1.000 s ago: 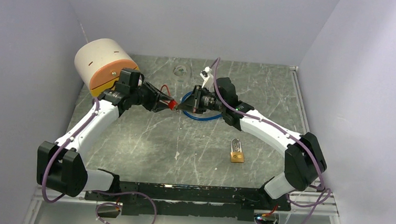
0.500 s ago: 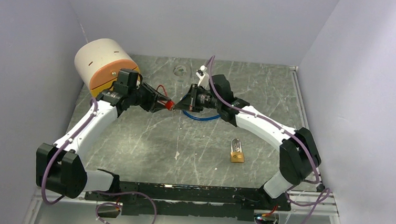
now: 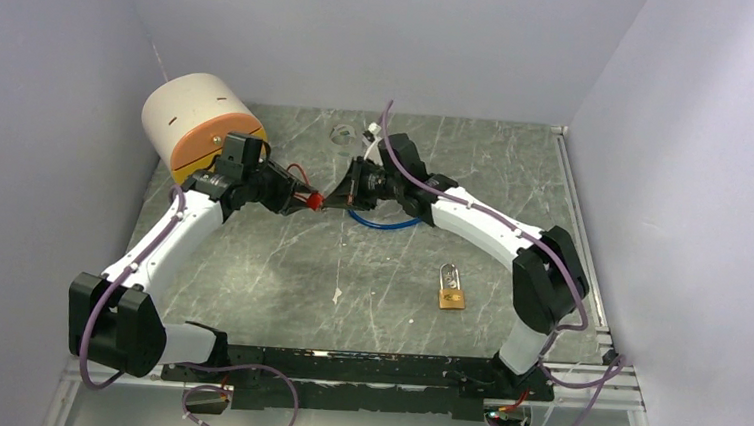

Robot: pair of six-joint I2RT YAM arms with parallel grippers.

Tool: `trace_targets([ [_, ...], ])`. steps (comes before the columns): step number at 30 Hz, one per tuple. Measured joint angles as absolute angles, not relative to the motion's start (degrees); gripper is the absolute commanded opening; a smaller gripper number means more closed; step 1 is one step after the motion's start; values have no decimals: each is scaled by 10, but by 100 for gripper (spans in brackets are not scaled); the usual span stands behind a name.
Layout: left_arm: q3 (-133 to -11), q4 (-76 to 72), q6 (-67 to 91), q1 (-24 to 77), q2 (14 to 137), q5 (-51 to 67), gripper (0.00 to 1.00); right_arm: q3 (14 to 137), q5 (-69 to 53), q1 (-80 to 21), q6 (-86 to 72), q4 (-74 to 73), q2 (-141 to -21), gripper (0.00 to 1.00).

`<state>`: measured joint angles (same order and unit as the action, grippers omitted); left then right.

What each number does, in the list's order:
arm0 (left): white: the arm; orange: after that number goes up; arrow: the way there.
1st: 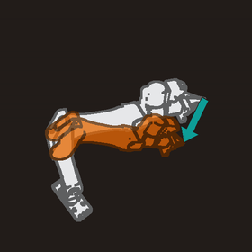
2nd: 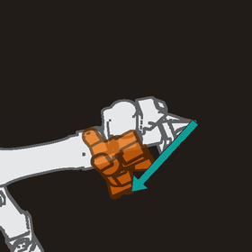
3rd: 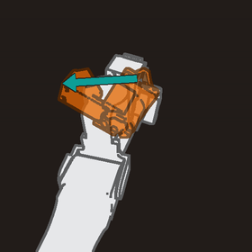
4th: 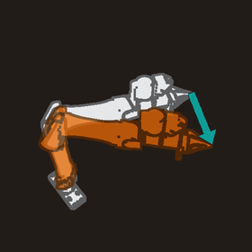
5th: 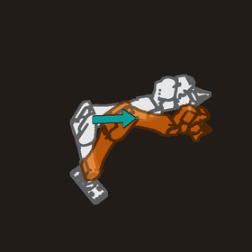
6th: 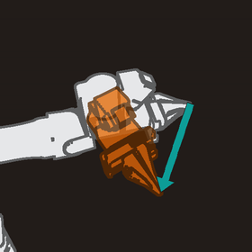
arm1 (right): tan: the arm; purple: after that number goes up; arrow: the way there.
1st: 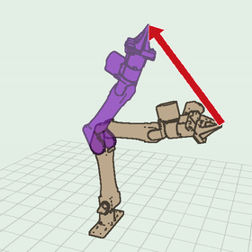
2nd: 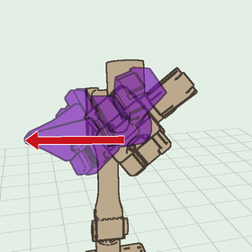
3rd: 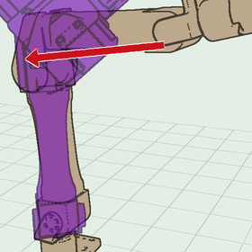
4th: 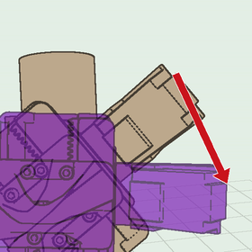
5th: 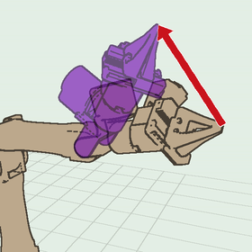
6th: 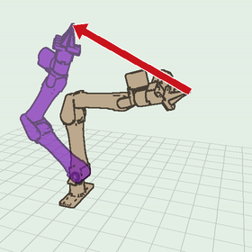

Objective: Unlock with the key

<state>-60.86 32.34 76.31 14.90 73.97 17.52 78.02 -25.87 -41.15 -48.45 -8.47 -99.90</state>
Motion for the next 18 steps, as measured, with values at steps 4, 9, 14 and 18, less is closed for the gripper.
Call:
trace_targets([
  [4,-606,320,761,154,737,177,3,721,-262,-406,-494,-16,-974,16],
  [9,-591,292,766,159,713,187,3,684,-270,-401,-491,24,-944,35],
  [14,-591,273,765,164,703,201,3,649,-270,-400,-477,58,-898,37],
  [18,-591,274,758,166,703,201,2,636,-271,-400,-474,75,-876,33],
])
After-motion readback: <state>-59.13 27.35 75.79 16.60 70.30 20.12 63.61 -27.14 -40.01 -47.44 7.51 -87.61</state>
